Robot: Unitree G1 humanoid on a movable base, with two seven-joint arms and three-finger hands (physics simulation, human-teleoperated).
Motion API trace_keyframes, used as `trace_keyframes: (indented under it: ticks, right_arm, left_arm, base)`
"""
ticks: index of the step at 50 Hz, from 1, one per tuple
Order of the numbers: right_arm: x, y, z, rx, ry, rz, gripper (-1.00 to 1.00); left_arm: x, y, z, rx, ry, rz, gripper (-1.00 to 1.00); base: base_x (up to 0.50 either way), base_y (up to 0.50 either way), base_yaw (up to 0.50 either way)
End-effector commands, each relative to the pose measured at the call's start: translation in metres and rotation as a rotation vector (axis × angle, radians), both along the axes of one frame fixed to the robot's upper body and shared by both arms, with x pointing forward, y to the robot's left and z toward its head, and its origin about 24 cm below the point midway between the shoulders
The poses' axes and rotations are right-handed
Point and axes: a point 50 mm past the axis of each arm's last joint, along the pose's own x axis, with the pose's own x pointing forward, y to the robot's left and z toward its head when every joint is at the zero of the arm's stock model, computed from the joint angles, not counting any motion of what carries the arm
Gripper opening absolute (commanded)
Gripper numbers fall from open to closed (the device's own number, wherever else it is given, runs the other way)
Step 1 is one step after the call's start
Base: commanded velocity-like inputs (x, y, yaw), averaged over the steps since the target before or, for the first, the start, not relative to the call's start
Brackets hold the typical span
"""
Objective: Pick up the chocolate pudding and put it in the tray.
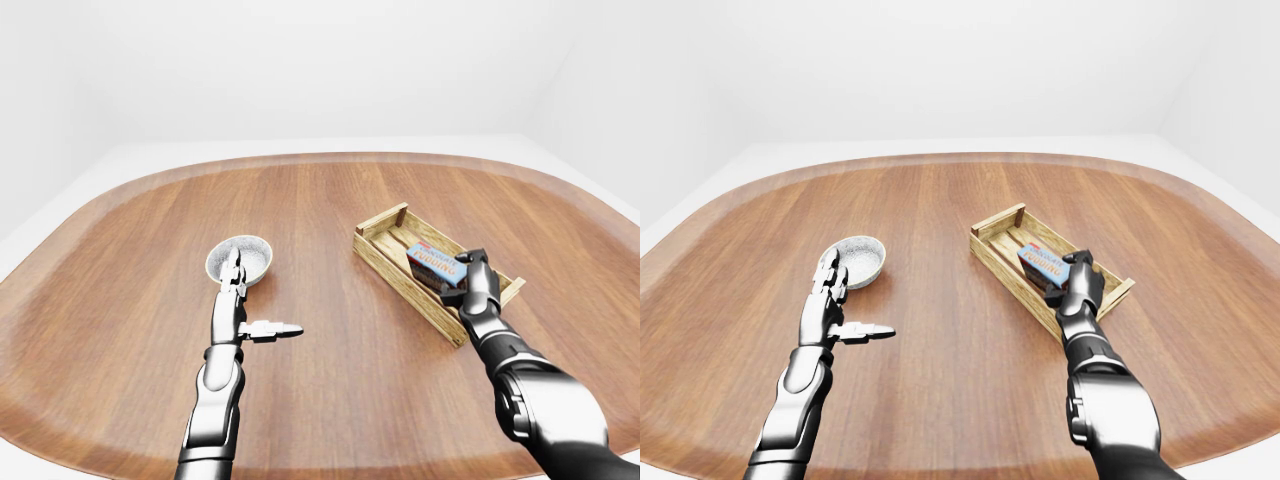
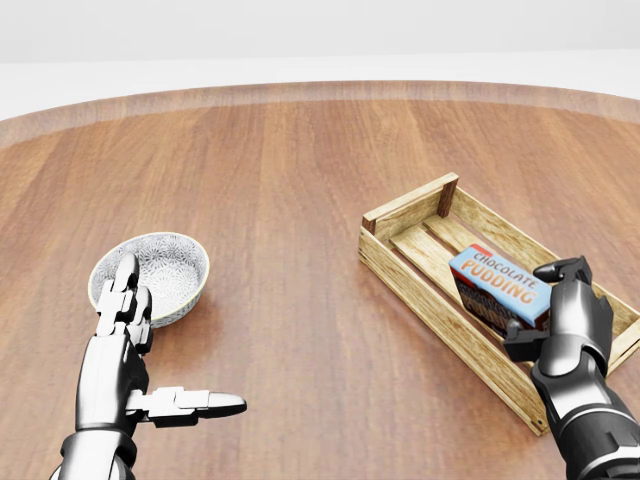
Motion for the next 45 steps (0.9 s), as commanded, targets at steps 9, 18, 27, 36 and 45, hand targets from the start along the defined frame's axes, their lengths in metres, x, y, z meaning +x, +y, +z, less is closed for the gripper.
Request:
trace_keyframes:
  ticks: [9,18,27,36,45]
  right_arm:
    - [-0.0022,-0.0019,-0.0012,-0.011,-0.005,-0.018,-1.00]
    - [-0.0013,-0.0025,0.0004,-0.009,-0.010,-0.018,-1.00]
    - [0.0003,-0.0029,0.0027,-0.007,-0.017,-0.018,0.24]
    - [-0.0017,-0.0036,0.0004,-0.008,-0.010,-0.021,1.00]
    - [-0.0017,-0.0045,0.0008,-0.007,-0.010,-0.022,1.00]
  left_arm:
    - [0.0002,-0.0007,-0.0007,-0.011,0.015,-0.012,1.00]
    - [-0.0003,-0.0008,0.0006,-0.010,0.015,-0.012,1.00]
    - [-0.0001,-0.0005,-0.0001,-0.011,0.017,-0.011,1.00]
    - [-0.0011,-0.0007,-0.0002,-0.010,0.016,-0.012,1.00]
    - [-0.0012,-0.0009,0.0000,-0.010,0.015,-0.013,1.00]
  base:
    - [0.00,0.00,0.00]
    - [0.00,0.00,0.00]
    - [0.00,0.00,0.00]
    - [0.00,0.00,0.00]
    - [0.00,0.00,0.00]
